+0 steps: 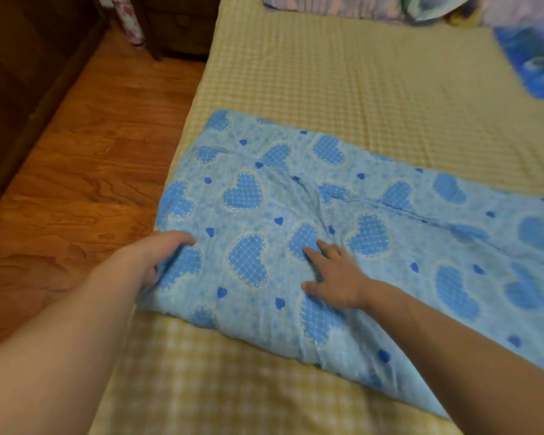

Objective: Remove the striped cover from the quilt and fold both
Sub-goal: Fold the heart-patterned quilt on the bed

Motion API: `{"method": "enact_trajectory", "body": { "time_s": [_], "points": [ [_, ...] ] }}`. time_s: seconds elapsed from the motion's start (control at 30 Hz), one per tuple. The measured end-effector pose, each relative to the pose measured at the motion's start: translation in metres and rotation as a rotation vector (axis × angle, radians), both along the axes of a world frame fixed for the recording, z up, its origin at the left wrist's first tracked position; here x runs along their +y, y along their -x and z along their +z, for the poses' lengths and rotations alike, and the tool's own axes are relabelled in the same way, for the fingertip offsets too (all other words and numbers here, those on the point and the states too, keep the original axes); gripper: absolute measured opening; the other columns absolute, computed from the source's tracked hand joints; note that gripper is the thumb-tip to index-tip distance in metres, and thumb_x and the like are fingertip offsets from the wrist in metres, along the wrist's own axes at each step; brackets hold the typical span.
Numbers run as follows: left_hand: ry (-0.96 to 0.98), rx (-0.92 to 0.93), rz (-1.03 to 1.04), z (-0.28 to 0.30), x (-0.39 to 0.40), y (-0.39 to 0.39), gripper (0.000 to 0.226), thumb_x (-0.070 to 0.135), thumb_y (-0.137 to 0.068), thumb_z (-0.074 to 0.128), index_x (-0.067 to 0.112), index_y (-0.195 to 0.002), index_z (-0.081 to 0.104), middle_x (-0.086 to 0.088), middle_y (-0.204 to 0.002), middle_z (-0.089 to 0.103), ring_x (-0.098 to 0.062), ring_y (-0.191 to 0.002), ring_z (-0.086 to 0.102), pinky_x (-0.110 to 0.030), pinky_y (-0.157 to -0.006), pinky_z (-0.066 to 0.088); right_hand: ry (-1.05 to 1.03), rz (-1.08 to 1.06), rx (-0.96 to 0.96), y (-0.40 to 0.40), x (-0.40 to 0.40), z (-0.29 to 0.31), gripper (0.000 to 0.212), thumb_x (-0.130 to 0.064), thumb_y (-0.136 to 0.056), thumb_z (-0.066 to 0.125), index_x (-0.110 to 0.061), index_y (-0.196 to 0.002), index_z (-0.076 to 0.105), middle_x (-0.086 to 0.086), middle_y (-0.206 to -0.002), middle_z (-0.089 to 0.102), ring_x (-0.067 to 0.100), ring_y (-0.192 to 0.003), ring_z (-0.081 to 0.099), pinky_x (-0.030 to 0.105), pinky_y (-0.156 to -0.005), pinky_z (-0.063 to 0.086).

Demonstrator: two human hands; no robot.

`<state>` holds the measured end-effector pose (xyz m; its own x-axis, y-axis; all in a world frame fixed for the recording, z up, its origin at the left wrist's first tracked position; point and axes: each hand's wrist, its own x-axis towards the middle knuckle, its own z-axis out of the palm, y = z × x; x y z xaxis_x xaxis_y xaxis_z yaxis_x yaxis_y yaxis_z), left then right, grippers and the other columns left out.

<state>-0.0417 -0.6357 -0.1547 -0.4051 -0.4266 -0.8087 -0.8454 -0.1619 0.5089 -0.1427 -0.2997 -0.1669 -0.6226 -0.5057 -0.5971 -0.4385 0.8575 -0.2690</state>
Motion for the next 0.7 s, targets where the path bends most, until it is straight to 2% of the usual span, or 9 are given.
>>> {"method": "enact_trajectory", "body": {
  "time_s": [0.13, 0.23, 0.27, 0.37, 0.43, 0.5, 0.6, 0.63, 0.7],
  "points": [
    [0.009, 0.024, -0.105, 0.049, 0.038, 0.016, 0.041, 0.017, -0.079, 0.076, 0.009, -0.118, 0.066, -0.018, -0.099, 0.074, -0.038, -0.088, 0.071, -0.054, -0.081, 0.058, 0.146, -0.166, -0.095, -0.021, 0.048, 0.031, 0.074, -0.046, -0.093, 0.059, -0.023, -0.155, 0.025, 0.009, -0.162, 0.015, 0.028, -0.149, 0.013, 0.034, -0.120, 0.012],
    [0.224, 0.177, -0.462, 0.107, 0.102, 0.045, 0.048, 0.017, -0.078, 0.078, 0.020, -0.122, 0.059, -0.008, -0.093, 0.072, -0.024, -0.070, 0.066, -0.029, -0.054, 0.051, 0.389, -0.472, -0.224, -0.026, 0.097, 0.055, 0.064, -0.034, -0.095, 0.062, -0.018, -0.151, 0.036, 0.004, -0.152, 0.036, 0.022, -0.142, 0.035, 0.033, -0.116, 0.029],
    [0.246, 0.196, -0.591, 0.129, 0.130, 0.054, 0.054, 0.021, -0.075, 0.080, 0.024, -0.124, 0.056, -0.005, -0.097, 0.072, -0.021, -0.074, 0.067, -0.027, -0.054, 0.051, 0.476, -0.607, -0.289, -0.026, 0.116, 0.065, 0.062, -0.033, -0.095, 0.062, -0.022, -0.151, 0.036, 0.000, -0.150, 0.038, 0.018, -0.139, 0.039, 0.034, -0.113, 0.035],
    [0.410, 0.193, -1.038, 0.188, 0.231, 0.078, 0.075, 0.043, -0.060, 0.075, 0.027, -0.127, 0.047, -0.002, -0.120, 0.065, -0.024, -0.103, 0.065, -0.040, -0.089, 0.055, 0.702, -0.947, -0.396, -0.021, 0.189, 0.095, 0.050, -0.033, -0.097, 0.059, -0.030, -0.144, 0.044, -0.006, -0.145, 0.046, 0.014, -0.126, 0.052, 0.033, -0.098, 0.048],
    [0.517, 0.194, -1.268, 0.214, 0.311, 0.087, 0.069, 0.048, -0.062, 0.071, 0.027, -0.121, 0.042, -0.002, -0.121, 0.062, -0.024, -0.105, 0.062, -0.037, -0.093, 0.050, 0.896, -1.113, -0.502, -0.014, 0.248, 0.113, 0.041, -0.032, -0.097, 0.059, -0.031, -0.137, 0.052, -0.004, -0.136, 0.056, 0.016, -0.116, 0.061, 0.034, -0.093, 0.053],
    [0.496, 0.283, -1.341, 0.218, 0.397, 0.091, 0.057, 0.043, -0.069, 0.072, 0.029, -0.114, 0.040, -0.001, -0.116, 0.063, -0.021, -0.100, 0.061, -0.030, -0.083, 0.048, 1.092, -1.237, -0.566, -0.006, 0.312, 0.129, 0.039, -0.032, -0.091, 0.065, -0.030, -0.129, 0.059, -0.002, -0.128, 0.063, 0.020, -0.111, 0.066, 0.037, -0.088, 0.056],
    [0.281, 0.411, -1.267, 0.187, 0.541, 0.091, 0.048, 0.043, -0.079, 0.074, 0.026, -0.112, 0.042, 0.003, -0.101, 0.061, -0.016, -0.084, 0.057, -0.024, -0.067, 0.043, 1.271, -1.341, -0.578, 0.001, 0.413, 0.135, 0.045, -0.035, -0.084, 0.065, -0.017, -0.126, 0.063, 0.007, -0.124, 0.067, 0.023, -0.105, 0.068, 0.038, -0.083, 0.058],
    [0.185, 0.394, -1.248, 0.171, 0.590, 0.086, 0.045, 0.043, -0.084, 0.071, 0.025, -0.115, 0.045, 0.001, -0.103, 0.061, -0.016, -0.083, 0.057, -0.025, -0.067, 0.042, 1.228, -1.349, -0.542, 0.001, 0.447, 0.130, 0.042, -0.032, -0.090, 0.061, -0.013, -0.128, 0.061, 0.011, -0.125, 0.067, 0.025, -0.104, 0.067, 0.037, -0.082, 0.057],
    [0.060, 0.277, -1.286, 0.129, 0.676, 0.064, 0.049, 0.040, -0.094, 0.063, 0.018, -0.134, 0.046, -0.010, -0.127, 0.059, -0.024, -0.107, 0.059, -0.031, -0.088, 0.045, 0.926, -1.406, -0.379, -0.003, 0.508, 0.117, 0.038, -0.022, -0.098, 0.055, -0.012, -0.134, 0.056, 0.013, -0.126, 0.063, 0.025, -0.107, 0.058, 0.036, -0.085, 0.047]
  ]
}}
